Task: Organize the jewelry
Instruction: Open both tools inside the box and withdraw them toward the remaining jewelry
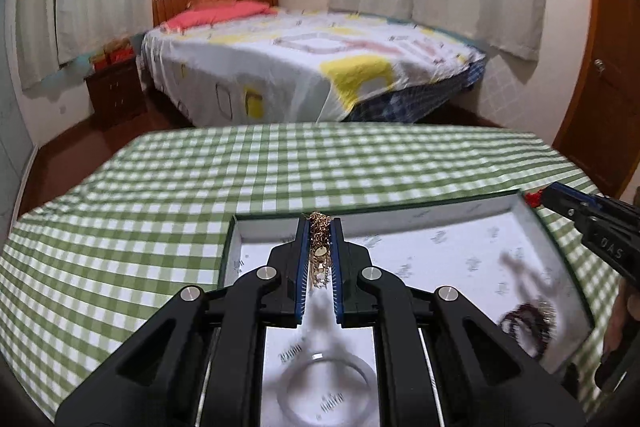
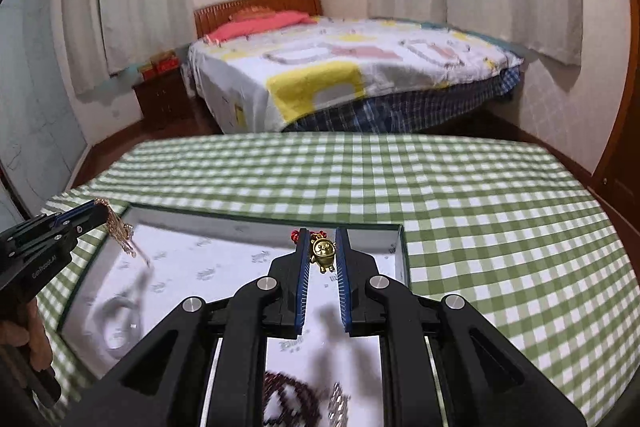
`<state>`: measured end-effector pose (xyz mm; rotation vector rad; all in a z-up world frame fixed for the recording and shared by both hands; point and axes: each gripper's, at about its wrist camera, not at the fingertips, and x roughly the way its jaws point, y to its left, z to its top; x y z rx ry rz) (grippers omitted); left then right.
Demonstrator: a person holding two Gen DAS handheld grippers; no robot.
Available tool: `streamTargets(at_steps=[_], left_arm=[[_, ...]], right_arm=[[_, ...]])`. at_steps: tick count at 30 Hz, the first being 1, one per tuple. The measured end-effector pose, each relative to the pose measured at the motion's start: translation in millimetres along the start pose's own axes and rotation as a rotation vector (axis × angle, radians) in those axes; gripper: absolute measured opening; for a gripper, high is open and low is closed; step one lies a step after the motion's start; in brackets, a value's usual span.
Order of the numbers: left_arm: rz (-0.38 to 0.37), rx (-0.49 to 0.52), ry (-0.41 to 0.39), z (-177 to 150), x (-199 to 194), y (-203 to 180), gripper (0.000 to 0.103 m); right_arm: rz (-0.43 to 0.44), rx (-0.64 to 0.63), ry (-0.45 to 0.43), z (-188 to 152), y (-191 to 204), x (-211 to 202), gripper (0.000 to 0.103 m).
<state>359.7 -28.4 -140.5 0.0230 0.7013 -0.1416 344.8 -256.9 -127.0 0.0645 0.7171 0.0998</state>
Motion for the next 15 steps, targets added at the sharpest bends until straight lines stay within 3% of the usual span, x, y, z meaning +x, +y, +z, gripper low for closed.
streamTargets(at_steps=[4,11,13,15], left_arm=[[0.012,-0.008,0.082,1,33,5,0.01],[-0.004,-0.007,0.178,0,54,8,0.011],[-0.001,-0.011,0.202,-4,58,9,0.017],[-0.013,-0.036,0.211,-6,59,12,0.031]], right_arm=[[-0.008,-0.004,0.088,2,-3,31,0.014],[0.005,0.004,0.212,1,-5,56,0.014],[0.005,-0.002,0.232,0,-4,60,0.014],[-0.001,-0.005,0.233,-1,-3,60,0.026]])
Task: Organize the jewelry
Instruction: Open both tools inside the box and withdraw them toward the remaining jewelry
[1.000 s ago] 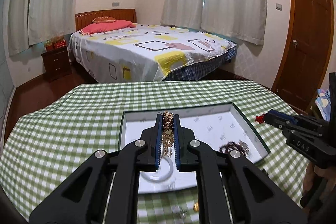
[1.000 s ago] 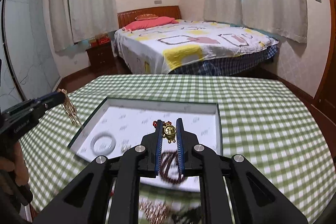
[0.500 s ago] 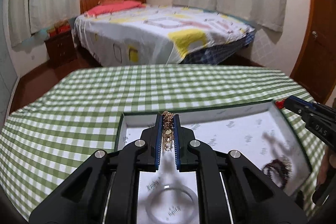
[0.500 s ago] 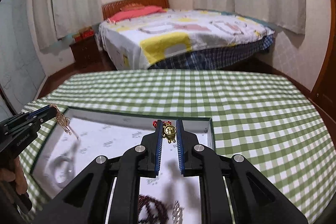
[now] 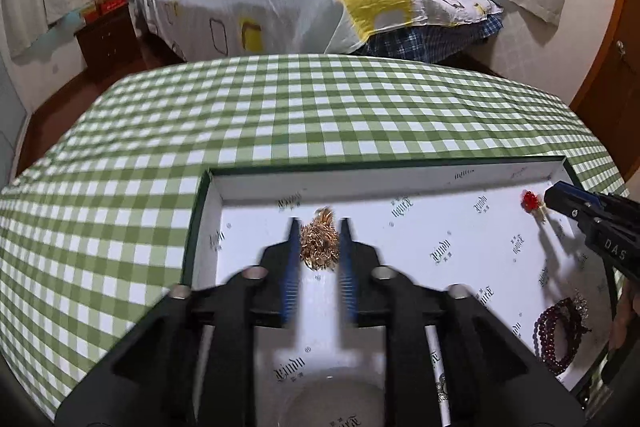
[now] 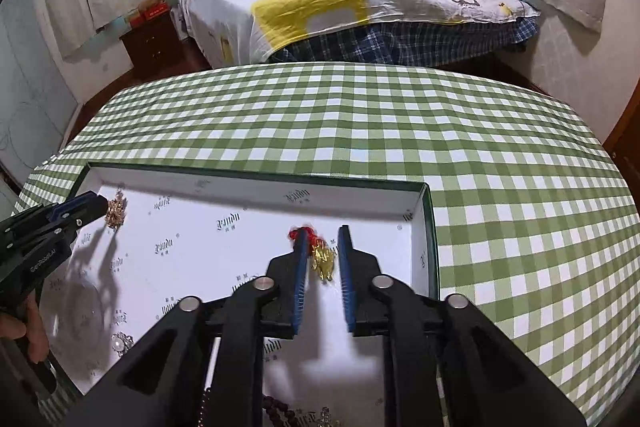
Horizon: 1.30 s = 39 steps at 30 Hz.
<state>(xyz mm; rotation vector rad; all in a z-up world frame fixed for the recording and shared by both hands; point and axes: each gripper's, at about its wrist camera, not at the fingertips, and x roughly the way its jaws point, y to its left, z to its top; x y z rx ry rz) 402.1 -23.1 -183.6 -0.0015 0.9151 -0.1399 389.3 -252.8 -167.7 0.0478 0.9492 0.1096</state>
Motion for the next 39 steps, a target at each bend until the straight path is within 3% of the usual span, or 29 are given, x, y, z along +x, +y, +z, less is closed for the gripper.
streamTargets(at_steps=[1,2,3,6,12,17,30,39], left_arm=[[0.0,-0.008,-0.003,-2,-1,1,0.039],[0.001,-0.019,-0.014,-3,-3,2,0.041],[0.0,-0.028,-0.027,-4,-7,4,0.042],[-0.003,-0.047,-0.07,-7,-21,8,0.05],[0.003,-0.064,-0.173,-24,-64,9,0.051],[0.016,-0.075,-0.216,-51,-98,5,0.051],[0.047,-0.114,-0.216,-126,-150,4,0.051],[0.063,-0.12,-0.168,-167,-165,6,0.051]], right_arm=[[-0.006,-0.001,-0.007,-1,0,-1,0.031],[-0.012,-0.002,-0.016,-2,1,-4,0.04],[-0.017,-0.004,-0.03,-4,1,-7,0.043],[-0.022,-0.003,-0.061,-7,-1,-19,0.043],[-0.005,0.019,-0.152,-25,-2,-61,0.043],[-0.006,0.024,-0.204,-54,2,-98,0.043],[-0.044,0.02,-0.163,-148,10,-147,0.043],[-0.026,0.013,-0.085,-188,16,-136,0.043]])
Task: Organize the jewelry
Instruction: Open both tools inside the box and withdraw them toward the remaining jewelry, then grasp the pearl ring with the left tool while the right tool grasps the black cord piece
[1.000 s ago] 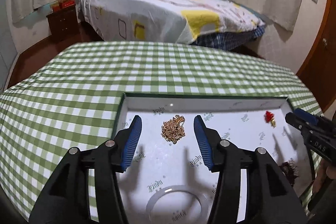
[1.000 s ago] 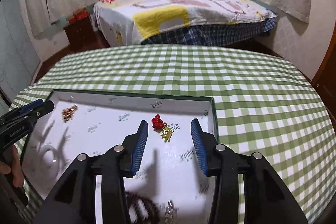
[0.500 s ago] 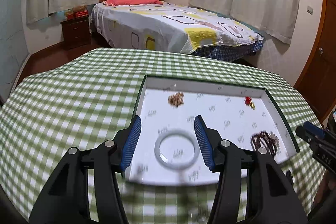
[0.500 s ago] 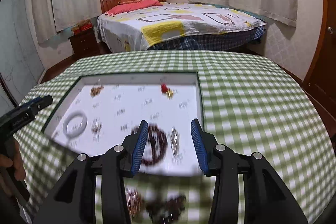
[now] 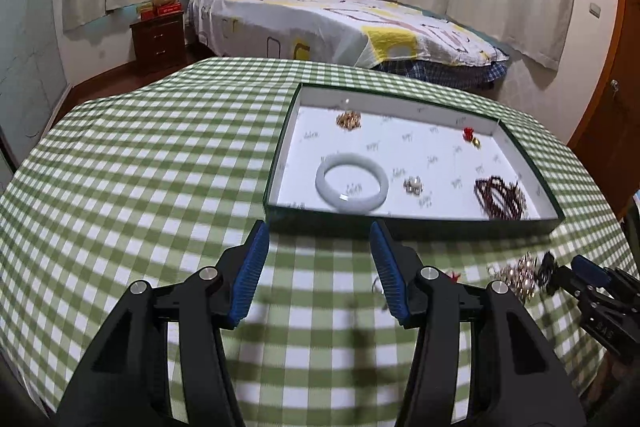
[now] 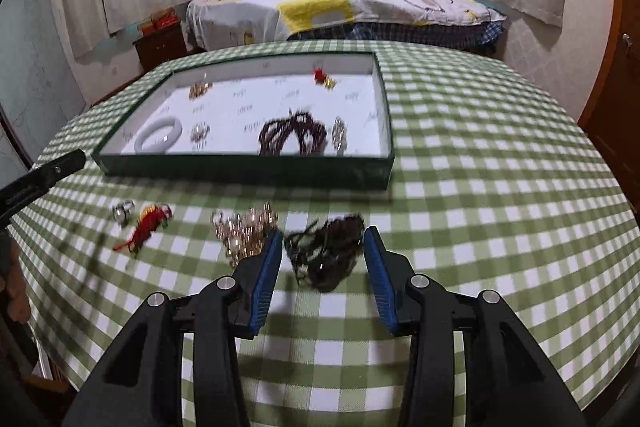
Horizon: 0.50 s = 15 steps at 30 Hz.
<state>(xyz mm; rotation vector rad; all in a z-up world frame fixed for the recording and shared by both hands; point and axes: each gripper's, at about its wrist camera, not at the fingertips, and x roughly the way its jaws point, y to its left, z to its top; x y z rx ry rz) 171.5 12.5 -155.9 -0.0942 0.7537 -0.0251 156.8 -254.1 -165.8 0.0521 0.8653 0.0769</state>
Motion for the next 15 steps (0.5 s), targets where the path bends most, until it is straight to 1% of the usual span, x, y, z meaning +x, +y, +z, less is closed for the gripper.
streamTargets(at_steps=[2,5,10,11,12,15], left_arm=[[0.003,0.0,0.006,-4,-1,1,0.051],[0.006,-0.001,0.012,-7,-3,2,0.051],[0.007,0.0,0.014,-9,-4,2,0.051],[0.007,0.002,0.017,-9,-3,2,0.051],[0.008,0.004,0.019,-10,-3,2,0.051],[0.011,0.008,0.029,-13,-2,2,0.051]], right_arm=[[0.004,0.008,0.007,-2,-1,3,0.043],[-0.028,-0.001,0.021,-4,-3,9,0.042],[-0.049,0.018,0.039,-7,-12,11,0.041],[-0.049,0.02,0.039,-8,-13,11,0.04],[-0.048,0.021,0.039,-7,-14,10,0.037],[-0.043,0.014,0.046,-8,-13,13,0.035]])
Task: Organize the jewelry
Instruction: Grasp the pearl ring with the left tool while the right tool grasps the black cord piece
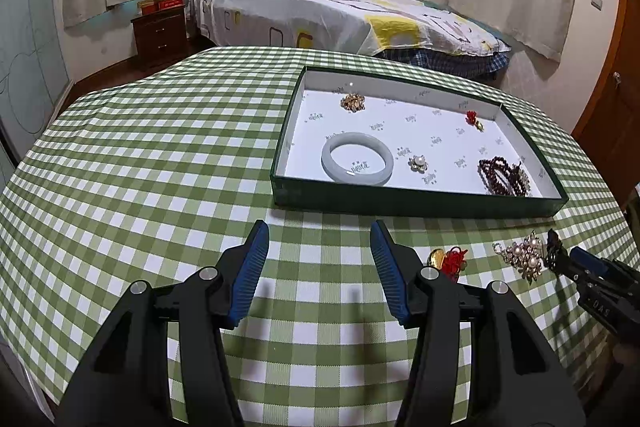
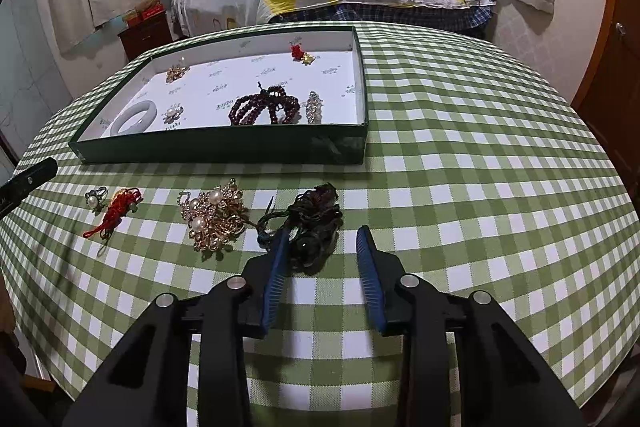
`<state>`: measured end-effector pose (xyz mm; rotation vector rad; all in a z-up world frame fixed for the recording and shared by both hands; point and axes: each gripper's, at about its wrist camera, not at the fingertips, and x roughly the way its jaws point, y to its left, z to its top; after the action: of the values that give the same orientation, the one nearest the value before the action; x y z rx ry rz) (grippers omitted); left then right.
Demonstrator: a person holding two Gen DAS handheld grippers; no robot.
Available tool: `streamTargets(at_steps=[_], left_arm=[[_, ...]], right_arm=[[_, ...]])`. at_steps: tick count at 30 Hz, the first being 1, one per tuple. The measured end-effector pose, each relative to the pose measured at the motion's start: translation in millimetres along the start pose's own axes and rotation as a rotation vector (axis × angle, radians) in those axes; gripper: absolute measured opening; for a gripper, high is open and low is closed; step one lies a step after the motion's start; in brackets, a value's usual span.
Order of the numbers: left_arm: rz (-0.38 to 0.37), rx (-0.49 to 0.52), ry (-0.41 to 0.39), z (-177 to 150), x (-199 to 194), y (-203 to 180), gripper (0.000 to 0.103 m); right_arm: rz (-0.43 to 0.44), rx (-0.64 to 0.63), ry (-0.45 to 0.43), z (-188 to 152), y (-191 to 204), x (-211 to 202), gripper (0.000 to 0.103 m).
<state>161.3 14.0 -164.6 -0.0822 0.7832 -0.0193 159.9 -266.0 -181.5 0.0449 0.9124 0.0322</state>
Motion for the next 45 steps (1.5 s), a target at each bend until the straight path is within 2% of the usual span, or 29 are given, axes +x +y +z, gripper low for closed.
streamTargets(at_steps=[4,7,18,38,42,45], left_arm=[[0.006,0.001,0.011,-2,2,1,0.051],[0.008,0.003,0.02,-4,4,2,0.051],[0.0,0.018,0.036,-8,8,-4,0.051],[-0.061,0.088,0.077,-12,20,-34,0.051],[-0.077,0.106,0.098,-13,28,-43,0.05],[-0.089,0.12,0.119,-14,35,-49,0.042]], right_arm=[[0.008,-0.003,0.002,-1,2,2,0.032],[0.01,-0.012,0.008,-1,2,2,0.024],[0.028,0.038,0.011,-4,-11,-1,0.024],[0.035,0.014,-0.002,-3,-9,0,0.023],[0.039,0.014,-0.003,-3,-10,1,0.023],[0.042,0.014,-0.004,-4,-10,1,0.023]])
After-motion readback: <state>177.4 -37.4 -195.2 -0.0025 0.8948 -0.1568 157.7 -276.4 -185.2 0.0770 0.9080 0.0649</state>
